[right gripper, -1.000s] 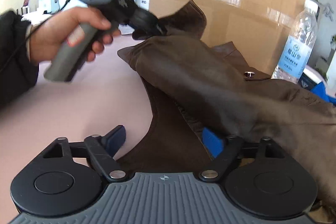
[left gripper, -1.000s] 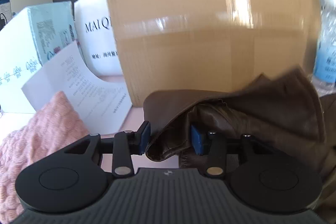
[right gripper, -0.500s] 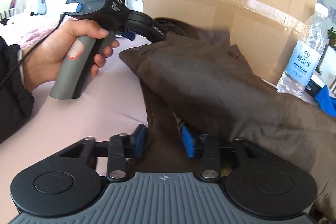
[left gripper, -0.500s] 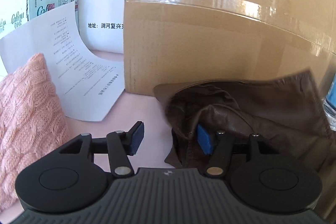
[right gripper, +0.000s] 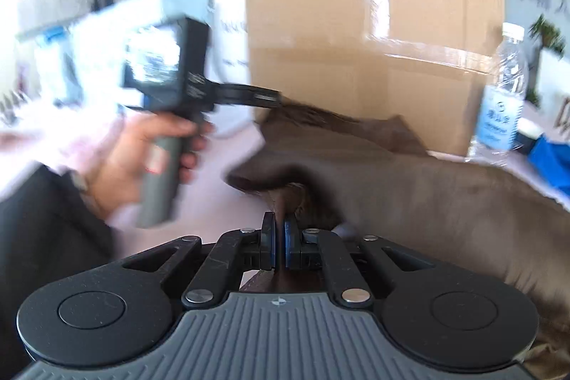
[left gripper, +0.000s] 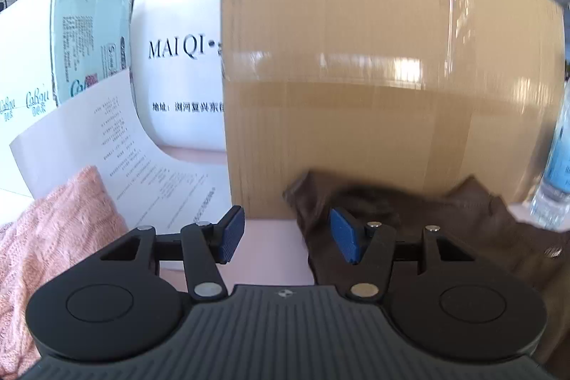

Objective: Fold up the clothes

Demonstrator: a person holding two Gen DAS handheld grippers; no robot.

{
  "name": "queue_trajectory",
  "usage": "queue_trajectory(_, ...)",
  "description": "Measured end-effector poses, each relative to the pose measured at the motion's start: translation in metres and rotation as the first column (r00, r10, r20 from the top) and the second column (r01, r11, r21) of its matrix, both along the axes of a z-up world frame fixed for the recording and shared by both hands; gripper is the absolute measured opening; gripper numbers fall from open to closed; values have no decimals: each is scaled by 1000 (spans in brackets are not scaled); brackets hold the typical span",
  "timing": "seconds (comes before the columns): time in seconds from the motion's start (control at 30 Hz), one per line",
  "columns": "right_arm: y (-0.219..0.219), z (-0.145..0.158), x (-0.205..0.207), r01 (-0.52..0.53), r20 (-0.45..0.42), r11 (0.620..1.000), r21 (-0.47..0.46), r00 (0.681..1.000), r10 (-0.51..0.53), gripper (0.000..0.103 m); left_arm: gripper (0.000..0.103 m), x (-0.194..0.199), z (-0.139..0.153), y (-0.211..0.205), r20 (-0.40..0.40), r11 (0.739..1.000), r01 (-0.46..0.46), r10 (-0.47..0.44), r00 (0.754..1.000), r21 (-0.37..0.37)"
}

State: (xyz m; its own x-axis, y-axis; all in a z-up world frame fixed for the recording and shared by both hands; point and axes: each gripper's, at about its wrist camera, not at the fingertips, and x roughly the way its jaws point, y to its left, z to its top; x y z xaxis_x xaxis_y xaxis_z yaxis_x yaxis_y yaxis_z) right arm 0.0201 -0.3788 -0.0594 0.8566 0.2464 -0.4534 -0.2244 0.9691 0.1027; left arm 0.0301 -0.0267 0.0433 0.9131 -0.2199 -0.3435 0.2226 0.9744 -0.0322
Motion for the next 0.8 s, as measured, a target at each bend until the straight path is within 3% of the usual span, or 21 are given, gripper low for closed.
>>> queue_trajectory(0.13,2,21,-30,-119,73,989,84,991,113,4,52,-13,22,15,71,998,55,-54,996,-18)
queue_trajectory(0.27,29,11,-41,-294,-24,951,93,955,297,4,53,-32,46,31,144,991,133,-129,981,-24)
queue_trajectory(0.37,58,-16,-45,-389,-94,921,21,916,390,6,64,-48,59,41,162,985,168,-170,972,25)
queue_trajectory(0.43,74,-31,-48,-433,-138,901,-28,894,425,15,69,-59,57,46,156,985,148,-161,975,94)
queue_trajectory(0.47,80,-36,-50,-465,-174,884,-45,875,452,29,70,-65,55,49,152,982,138,-156,976,128)
queue_trajectory(0.5,85,-38,-54,-513,-206,857,-55,845,493,50,71,-71,49,52,128,979,127,-148,981,162)
queue_trajectory(0.57,81,-27,-66,-578,-179,814,-64,809,560,67,72,-82,33,60,53,966,120,-135,989,228)
queue_trajectory(0.63,64,-6,-81,-594,-97,800,-81,804,587,78,72,-92,13,70,-56,951,157,-148,987,265)
queue_trajectory(0.67,50,8,-86,-587,-49,805,-88,810,585,83,72,-97,2,76,-111,946,193,-169,979,260)
queue_trajectory(0.73,15,31,-91,-539,46,835,-107,836,546,84,72,-107,-14,87,-209,941,266,-222,952,212)
queue_trajectory(0.8,-21,41,-89,-394,164,908,-143,895,414,84,73,-114,-23,90,-261,937,316,-272,926,146)
